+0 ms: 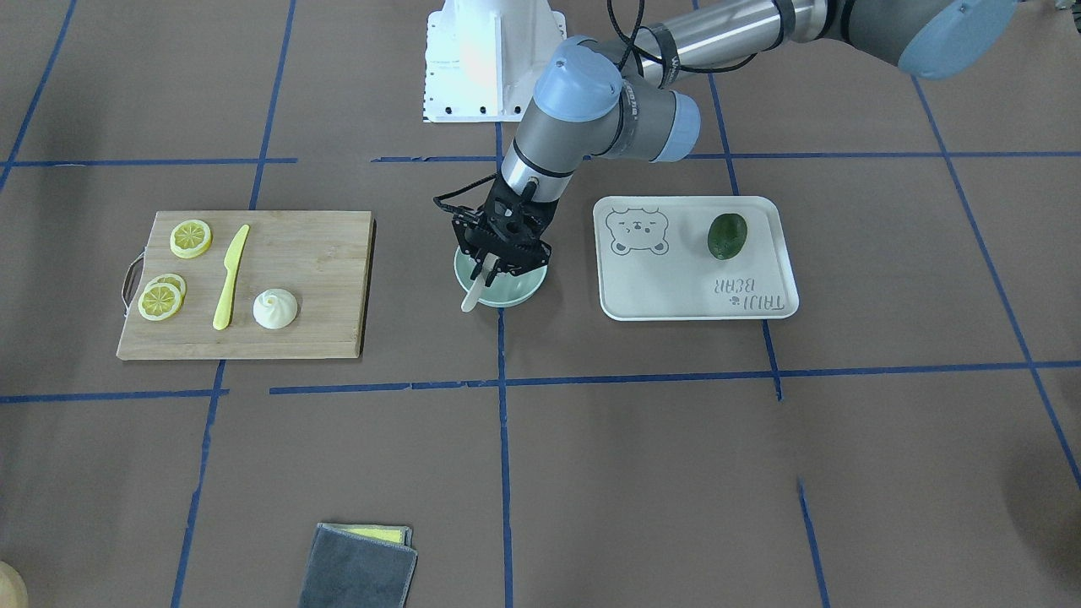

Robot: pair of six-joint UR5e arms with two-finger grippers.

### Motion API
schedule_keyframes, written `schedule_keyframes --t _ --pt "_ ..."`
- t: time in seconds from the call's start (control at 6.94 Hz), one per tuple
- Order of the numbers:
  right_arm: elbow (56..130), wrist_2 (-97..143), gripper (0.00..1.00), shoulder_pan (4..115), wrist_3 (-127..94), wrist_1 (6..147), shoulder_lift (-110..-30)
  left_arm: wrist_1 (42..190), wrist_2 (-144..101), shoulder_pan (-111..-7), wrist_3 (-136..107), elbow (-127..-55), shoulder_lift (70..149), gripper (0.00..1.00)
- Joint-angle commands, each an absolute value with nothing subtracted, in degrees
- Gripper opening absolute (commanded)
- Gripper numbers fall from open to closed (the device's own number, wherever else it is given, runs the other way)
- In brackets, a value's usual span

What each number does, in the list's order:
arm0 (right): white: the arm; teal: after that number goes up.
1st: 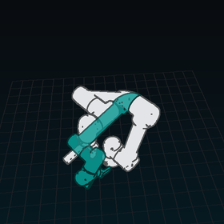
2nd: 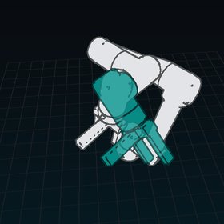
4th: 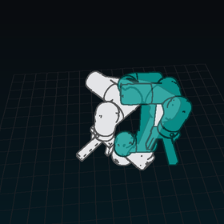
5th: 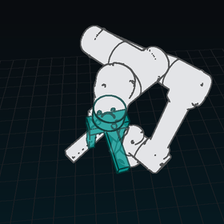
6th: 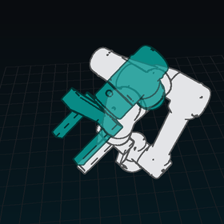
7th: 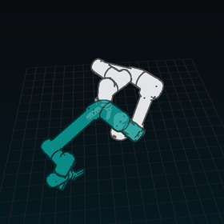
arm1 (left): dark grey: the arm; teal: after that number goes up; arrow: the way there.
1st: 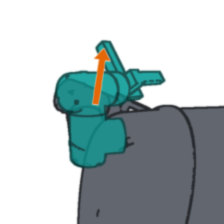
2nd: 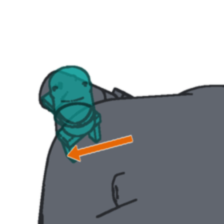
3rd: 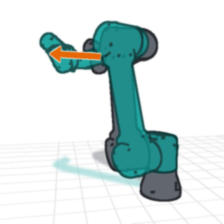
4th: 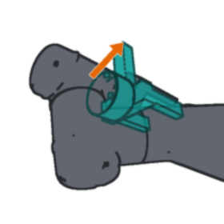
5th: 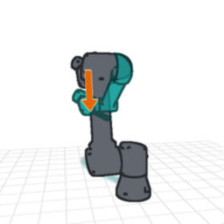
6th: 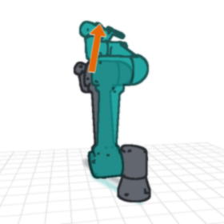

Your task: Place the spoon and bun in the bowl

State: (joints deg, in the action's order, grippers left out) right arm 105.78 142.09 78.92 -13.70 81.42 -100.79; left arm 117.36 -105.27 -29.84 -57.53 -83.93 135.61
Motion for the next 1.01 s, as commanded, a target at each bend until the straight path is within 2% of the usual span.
schedule_keyframes --t 0.0,0.14,0.43,0.72,0.86 --pt "105.8 142.1 1.0 77.6 -13.8 81.4 -100.5 117.3 -104.9 -29.7 -57.2 -84.2 134.0 0.37" --pt "105.8 142.4 1.0 75.9 -18.8 81.3 -98.4 117.2 -104.9 -30.2 -57.1 -84.3 133.3 0.65" --pt "106.1 141.4 1.0 65.9 -42.3 76.0 -90.4 116.8 -105.3 -35.2 -54.1 -88.5 129.5 0.66" --pt "106.0 128.6 1.0 53.0 -64.5 70.2 -81.7 116.6 -105.6 -40.1 -44.9 -94.2 122.1 0.66" --pt "105.9 124.5 1.0 49.4 -66.1 70.1 -79.3 116.6 -108.5 -42.0 -41.5 -96.3 119.6 0.66"
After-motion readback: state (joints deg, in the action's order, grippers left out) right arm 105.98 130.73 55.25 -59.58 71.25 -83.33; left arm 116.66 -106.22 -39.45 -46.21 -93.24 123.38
